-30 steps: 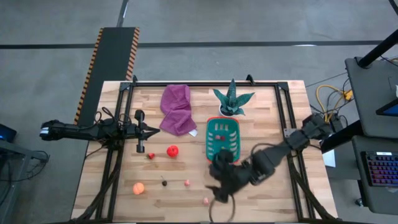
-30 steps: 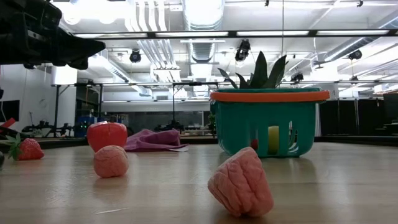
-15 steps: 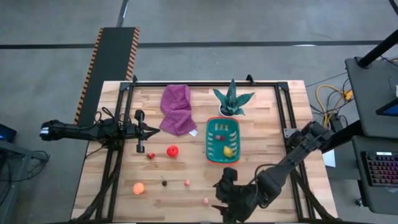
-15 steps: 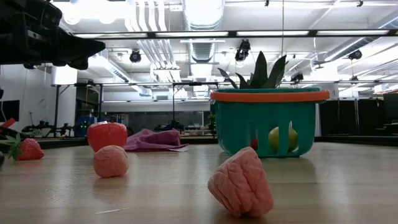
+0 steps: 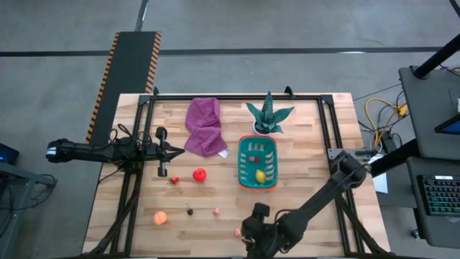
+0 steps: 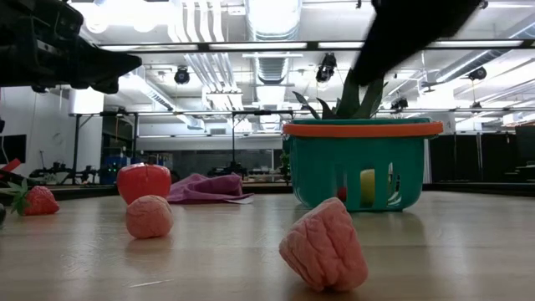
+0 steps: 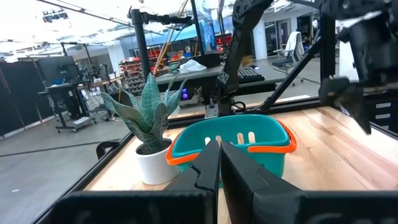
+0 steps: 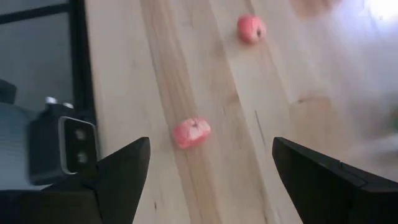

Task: Pick and placing Produce into tupperware
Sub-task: Put the bottom pink peach into the blue basket

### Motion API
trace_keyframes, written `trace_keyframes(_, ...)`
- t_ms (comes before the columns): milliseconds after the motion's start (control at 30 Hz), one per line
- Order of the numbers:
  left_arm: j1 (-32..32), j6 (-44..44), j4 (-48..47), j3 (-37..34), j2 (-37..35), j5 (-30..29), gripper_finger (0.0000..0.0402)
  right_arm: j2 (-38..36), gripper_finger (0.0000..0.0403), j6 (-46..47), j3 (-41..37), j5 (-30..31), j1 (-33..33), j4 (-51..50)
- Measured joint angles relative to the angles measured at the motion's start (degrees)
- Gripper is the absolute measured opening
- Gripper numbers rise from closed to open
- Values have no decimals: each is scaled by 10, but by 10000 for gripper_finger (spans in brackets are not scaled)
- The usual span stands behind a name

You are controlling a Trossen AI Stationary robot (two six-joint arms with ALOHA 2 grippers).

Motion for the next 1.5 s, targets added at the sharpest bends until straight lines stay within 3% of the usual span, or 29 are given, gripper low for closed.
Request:
trace_keyframes(700, 0, 0, 0, 0, 6, 0, 0, 86, 329, 37, 1, -15, -7, 65)
trace_keyframes(1500, 0, 0, 0, 0, 7, 0, 0, 90, 328, 39, -7, -18, -20, 93)
